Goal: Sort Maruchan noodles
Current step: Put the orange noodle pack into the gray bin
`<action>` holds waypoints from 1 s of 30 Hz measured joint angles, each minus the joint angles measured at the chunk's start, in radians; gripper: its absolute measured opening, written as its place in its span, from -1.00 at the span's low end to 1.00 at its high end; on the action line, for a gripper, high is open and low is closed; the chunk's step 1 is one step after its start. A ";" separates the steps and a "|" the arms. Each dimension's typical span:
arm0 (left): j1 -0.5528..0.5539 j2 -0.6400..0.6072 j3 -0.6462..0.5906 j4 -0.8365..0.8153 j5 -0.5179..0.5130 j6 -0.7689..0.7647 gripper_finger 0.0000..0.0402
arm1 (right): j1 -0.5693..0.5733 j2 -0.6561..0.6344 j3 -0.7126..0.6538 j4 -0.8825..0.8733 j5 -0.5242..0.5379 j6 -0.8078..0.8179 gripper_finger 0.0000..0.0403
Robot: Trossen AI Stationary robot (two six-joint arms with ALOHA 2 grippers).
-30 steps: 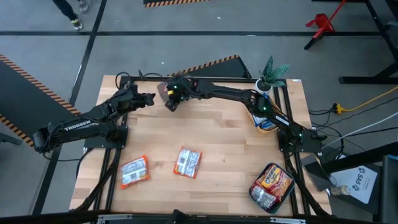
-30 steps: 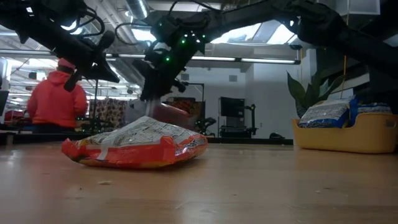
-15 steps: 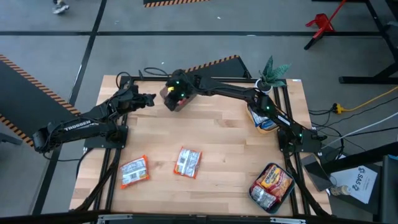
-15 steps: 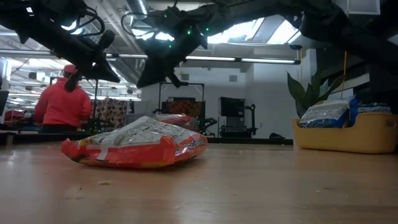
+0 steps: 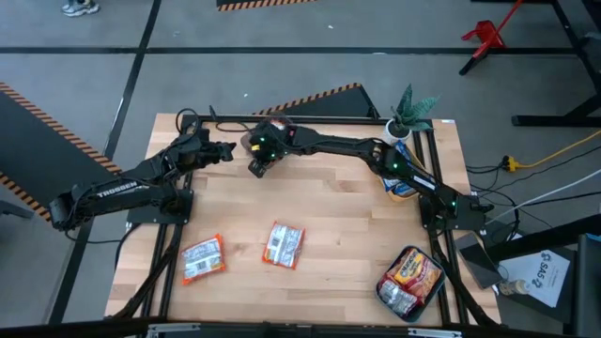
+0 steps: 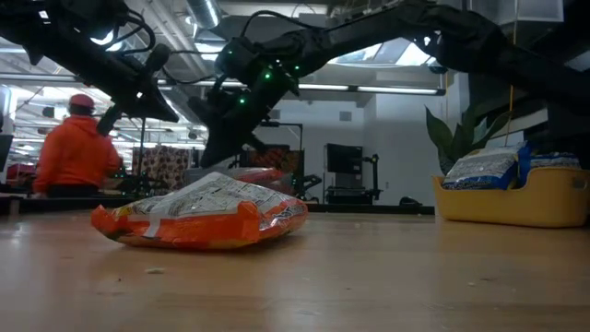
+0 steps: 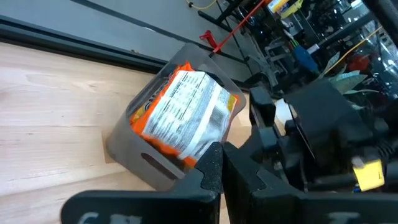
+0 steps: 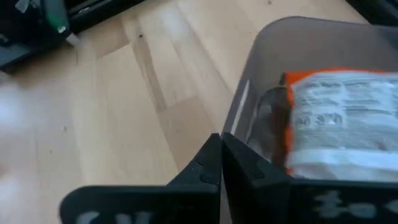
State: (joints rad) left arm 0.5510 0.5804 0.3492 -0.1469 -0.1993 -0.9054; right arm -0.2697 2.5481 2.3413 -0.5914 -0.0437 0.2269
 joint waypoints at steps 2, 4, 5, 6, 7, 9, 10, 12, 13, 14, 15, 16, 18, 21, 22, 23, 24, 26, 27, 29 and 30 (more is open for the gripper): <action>0.000 0.000 0.000 0.000 0.000 0.000 -1.00 | -0.009 0.000 0.001 -0.002 0.020 0.005 -1.00; 0.000 0.000 0.000 0.000 0.000 0.000 -1.00 | -0.020 0.002 0.000 -0.017 0.081 0.004 -1.00; 0.000 0.000 0.000 0.000 0.000 0.000 -1.00 | -0.027 0.006 -0.002 -0.030 0.112 0.010 -1.00; 0.000 0.000 0.000 -0.001 0.000 0.000 -1.00 | -0.035 0.010 -0.003 -0.041 0.135 0.028 -1.00; 0.000 0.000 0.000 -0.002 0.002 0.000 -1.00 | -0.043 0.010 -0.003 -0.055 0.150 0.046 -1.00; 0.000 0.000 0.000 -0.002 0.008 0.001 -1.00 | -0.058 0.008 -0.002 -0.068 0.151 0.064 -1.00; 0.000 0.000 0.000 -0.003 0.008 0.002 -1.00 | -0.065 0.008 -0.002 -0.073 0.143 0.070 -1.00; 0.000 0.000 0.000 -0.003 0.009 0.015 -1.00 | -0.071 0.005 0.008 -0.121 0.162 0.091 -1.00; 0.000 0.000 0.000 -0.003 0.011 0.024 -1.00 | -0.071 0.003 0.013 -0.145 0.199 0.106 -1.00; 0.000 0.000 0.000 -0.003 0.012 0.026 -1.00 | -0.070 -0.004 0.014 -0.152 0.237 0.106 -1.00; 0.000 0.000 0.000 -0.003 0.011 0.026 -1.00 | -0.071 -0.011 0.013 -0.153 0.266 0.106 -1.00; 0.000 0.000 0.000 -0.003 0.011 0.026 -1.00 | -0.073 -0.018 0.013 -0.156 0.291 0.101 -1.00; 0.000 0.000 0.000 -0.003 0.011 0.026 -1.00 | -0.073 -0.032 0.013 -0.145 0.323 0.086 -1.00; 0.000 0.000 0.000 -0.003 0.011 0.027 -1.00 | -0.073 -0.044 0.015 -0.125 0.317 0.076 -1.00; 0.000 0.000 0.000 -0.004 0.011 0.027 -1.00 | -0.073 -0.046 0.015 -0.121 0.299 0.070 -1.00; 0.000 0.000 0.000 -0.004 0.012 0.027 -1.00 | -0.073 -0.049 0.014 -0.124 0.275 0.059 -1.00; 0.000 0.000 0.000 -0.004 0.018 0.030 -1.00 | -0.073 -0.050 0.014 -0.118 0.260 0.050 -1.00; 0.000 0.000 0.000 -0.004 0.036 0.052 -1.00 | -0.072 -0.054 0.014 -0.109 0.252 0.047 -1.00; 0.000 0.000 0.000 -0.004 0.045 0.061 -1.00 | -0.072 -0.058 0.014 -0.116 0.250 0.048 -1.00; 0.000 0.000 0.000 -0.004 0.068 0.071 -1.00 | -0.072 -0.063 0.014 -0.121 0.244 0.048 -0.98; 0.000 0.000 0.000 -0.004 0.084 0.071 -1.00 | -0.072 -0.063 0.014 -0.124 0.230 0.048 -0.95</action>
State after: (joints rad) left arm 0.5514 0.5801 0.3492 -0.1506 -0.1155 -0.8346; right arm -0.3416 2.4851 2.3558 -0.7158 0.1864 0.2745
